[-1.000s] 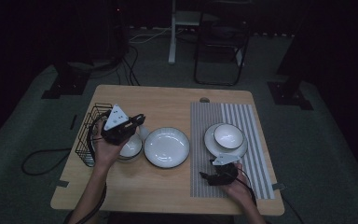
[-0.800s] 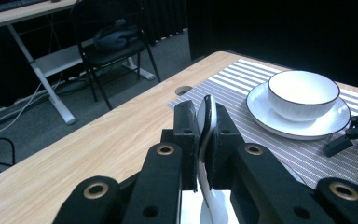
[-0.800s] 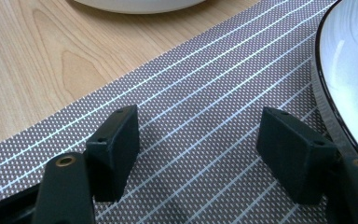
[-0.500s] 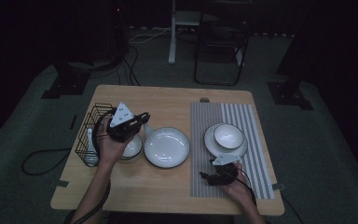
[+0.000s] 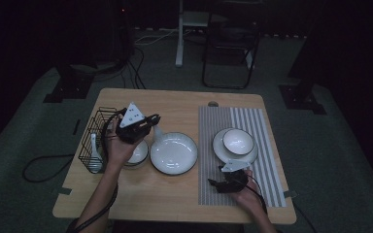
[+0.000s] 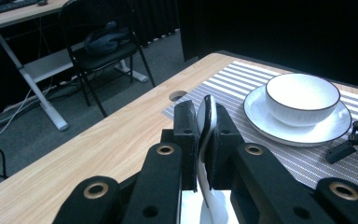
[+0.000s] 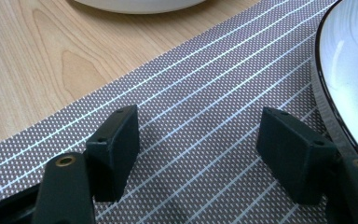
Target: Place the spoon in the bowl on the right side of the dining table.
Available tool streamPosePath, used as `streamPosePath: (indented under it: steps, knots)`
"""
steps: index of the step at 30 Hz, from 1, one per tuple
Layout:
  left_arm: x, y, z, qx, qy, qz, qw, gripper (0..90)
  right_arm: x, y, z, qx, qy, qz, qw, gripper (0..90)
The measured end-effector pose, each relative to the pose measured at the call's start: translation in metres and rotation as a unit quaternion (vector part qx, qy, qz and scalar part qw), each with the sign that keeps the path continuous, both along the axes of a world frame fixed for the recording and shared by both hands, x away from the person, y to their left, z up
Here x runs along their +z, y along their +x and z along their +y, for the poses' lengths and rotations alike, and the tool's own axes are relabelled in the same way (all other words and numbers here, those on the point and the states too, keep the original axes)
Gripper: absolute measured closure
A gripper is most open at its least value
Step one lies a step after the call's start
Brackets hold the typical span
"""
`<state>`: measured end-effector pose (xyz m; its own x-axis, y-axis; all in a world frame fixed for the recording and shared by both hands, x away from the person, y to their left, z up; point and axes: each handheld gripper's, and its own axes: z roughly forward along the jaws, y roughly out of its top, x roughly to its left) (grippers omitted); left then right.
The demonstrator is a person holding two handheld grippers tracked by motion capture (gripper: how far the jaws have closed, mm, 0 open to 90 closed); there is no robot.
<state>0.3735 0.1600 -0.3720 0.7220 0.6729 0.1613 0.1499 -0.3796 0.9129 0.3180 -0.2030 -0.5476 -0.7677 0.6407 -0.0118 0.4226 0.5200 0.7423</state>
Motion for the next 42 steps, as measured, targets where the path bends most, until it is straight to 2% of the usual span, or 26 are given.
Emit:
streamPosePath:
  steps: [28, 42]
  knots:
    - [-0.004, 0.022, -0.014, -0.014, -0.006, 0.014, 0.9998, 85.0, 0.000, 0.000, 0.000, 0.000, 0.000, -0.001, 1.0000, 29.5]
    - [-0.004, 0.029, -0.031, -0.031, -0.004, 0.014, 0.9994, 85.0, 0.000, -0.001, 0.000, -0.001, 0.000, -0.001, 1.0000, 29.5]
